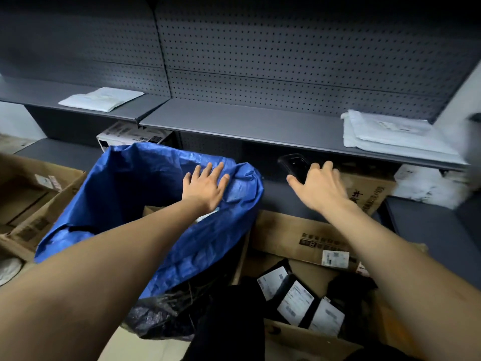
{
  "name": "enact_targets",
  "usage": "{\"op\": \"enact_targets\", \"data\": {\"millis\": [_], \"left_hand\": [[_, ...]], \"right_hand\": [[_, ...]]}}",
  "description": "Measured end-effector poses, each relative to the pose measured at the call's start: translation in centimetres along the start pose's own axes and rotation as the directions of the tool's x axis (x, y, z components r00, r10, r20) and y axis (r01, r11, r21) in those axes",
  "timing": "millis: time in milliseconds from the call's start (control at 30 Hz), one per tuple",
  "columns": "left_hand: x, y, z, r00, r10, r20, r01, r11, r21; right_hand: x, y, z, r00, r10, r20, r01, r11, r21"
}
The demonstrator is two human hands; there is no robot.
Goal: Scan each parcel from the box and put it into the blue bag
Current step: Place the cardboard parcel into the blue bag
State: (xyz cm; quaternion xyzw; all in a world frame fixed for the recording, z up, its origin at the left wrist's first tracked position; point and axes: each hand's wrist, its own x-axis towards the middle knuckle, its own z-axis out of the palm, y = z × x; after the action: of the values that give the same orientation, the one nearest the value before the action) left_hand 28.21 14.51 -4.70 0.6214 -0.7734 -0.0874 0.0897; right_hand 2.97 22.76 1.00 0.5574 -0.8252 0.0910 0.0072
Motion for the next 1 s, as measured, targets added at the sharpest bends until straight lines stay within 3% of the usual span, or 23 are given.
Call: {"op": "enact_targets", "data": {"millis": [533, 1000], "left_hand": [[-1.4, 14.7, 6.7, 0.973, 0.225, 0.05, -0.224, 0.974, -0.027], [-2.8, 19.7, 15.1, 0.935, 0.297, 0.196, -0.297, 0.954, -0.028]], "right_hand": [[-2.4, 13.8, 0.2, 0.984, 0.177, 0.011, -0.177, 0.984, 0.006], [-4.2, 21.1, 5.3, 0.949, 0.277, 0.151, -0.277, 0.961, -0.022]]}}
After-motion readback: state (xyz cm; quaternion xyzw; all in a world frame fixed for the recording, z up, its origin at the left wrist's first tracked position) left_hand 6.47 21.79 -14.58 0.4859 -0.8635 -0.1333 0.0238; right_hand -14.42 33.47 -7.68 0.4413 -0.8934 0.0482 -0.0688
